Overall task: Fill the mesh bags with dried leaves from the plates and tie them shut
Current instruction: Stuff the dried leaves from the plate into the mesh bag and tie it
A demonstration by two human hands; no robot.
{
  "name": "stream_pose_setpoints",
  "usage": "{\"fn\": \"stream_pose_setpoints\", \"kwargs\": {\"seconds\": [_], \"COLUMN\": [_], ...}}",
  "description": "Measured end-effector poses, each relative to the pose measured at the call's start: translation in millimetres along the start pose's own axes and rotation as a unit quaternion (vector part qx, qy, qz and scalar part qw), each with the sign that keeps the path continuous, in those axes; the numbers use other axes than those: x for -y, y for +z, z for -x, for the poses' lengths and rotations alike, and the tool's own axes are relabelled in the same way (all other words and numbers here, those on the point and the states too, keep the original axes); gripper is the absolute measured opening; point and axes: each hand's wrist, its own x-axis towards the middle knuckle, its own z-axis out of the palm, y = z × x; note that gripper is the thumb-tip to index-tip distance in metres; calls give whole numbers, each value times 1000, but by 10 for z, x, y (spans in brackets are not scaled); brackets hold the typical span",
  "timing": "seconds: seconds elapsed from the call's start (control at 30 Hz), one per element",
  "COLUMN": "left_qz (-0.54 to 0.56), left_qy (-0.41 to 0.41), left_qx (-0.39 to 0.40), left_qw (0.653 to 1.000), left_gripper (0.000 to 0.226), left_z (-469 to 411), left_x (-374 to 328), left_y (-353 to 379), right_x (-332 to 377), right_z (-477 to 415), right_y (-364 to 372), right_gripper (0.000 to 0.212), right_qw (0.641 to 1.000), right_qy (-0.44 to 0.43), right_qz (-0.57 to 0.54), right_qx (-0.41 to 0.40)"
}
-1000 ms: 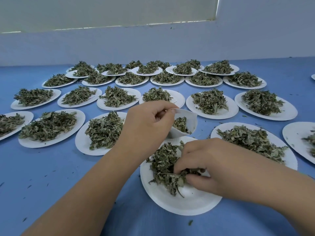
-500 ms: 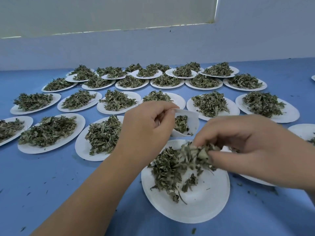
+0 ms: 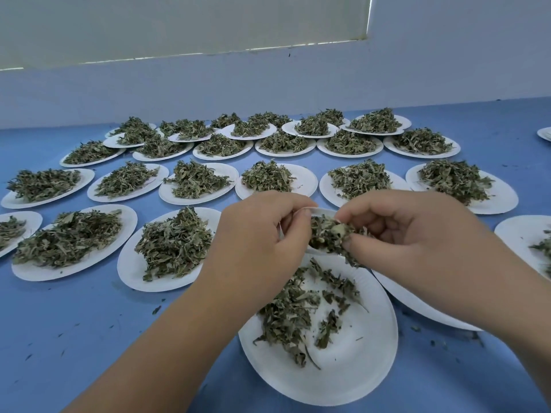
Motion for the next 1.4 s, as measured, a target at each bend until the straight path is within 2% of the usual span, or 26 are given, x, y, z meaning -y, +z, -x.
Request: {"fn": "stream_pose_setpoints", "kwargs": {"seconds": [0.13, 0.3, 0.43, 0.7, 0.9, 1.07, 1.23, 1.4], "left_qz": [2, 9, 5, 18, 11, 50, 97, 68], "left_qy": [7, -3, -5, -34, -17, -72, -109, -60], "left_qx": [15, 26, 35, 41, 53, 29, 5, 25], "left_qw": [1000, 1000, 999, 998, 998, 996, 989, 996], "left_gripper": [17, 16, 16, 17, 20, 20, 19, 19], "left_z": [25, 50, 43, 32, 50, 32, -2, 20], "left_x": [-37, -37, -45, -31, -36, 26, 62, 33], "left_y": [37, 80, 84, 54, 54, 46, -22, 3], "right_x": [-2, 5, -17, -17, -77, -101, -122, -147], "right_z": [24, 2, 2, 5, -52, -33, 7, -30], "right_y": [41, 124, 168, 161, 244, 118, 61, 119], "right_gripper": [19, 29, 15, 10, 12, 8, 21, 17], "right_qw": [995, 983, 975, 978, 971, 978, 969, 979], "right_qy": [15, 9, -17, -79, -58, -85, -139, -103], "right_qz": [101, 183, 212, 172, 221, 171, 202, 172], "right_qx": [1, -18, -64, -89, -75, -79, -19, -25]}}
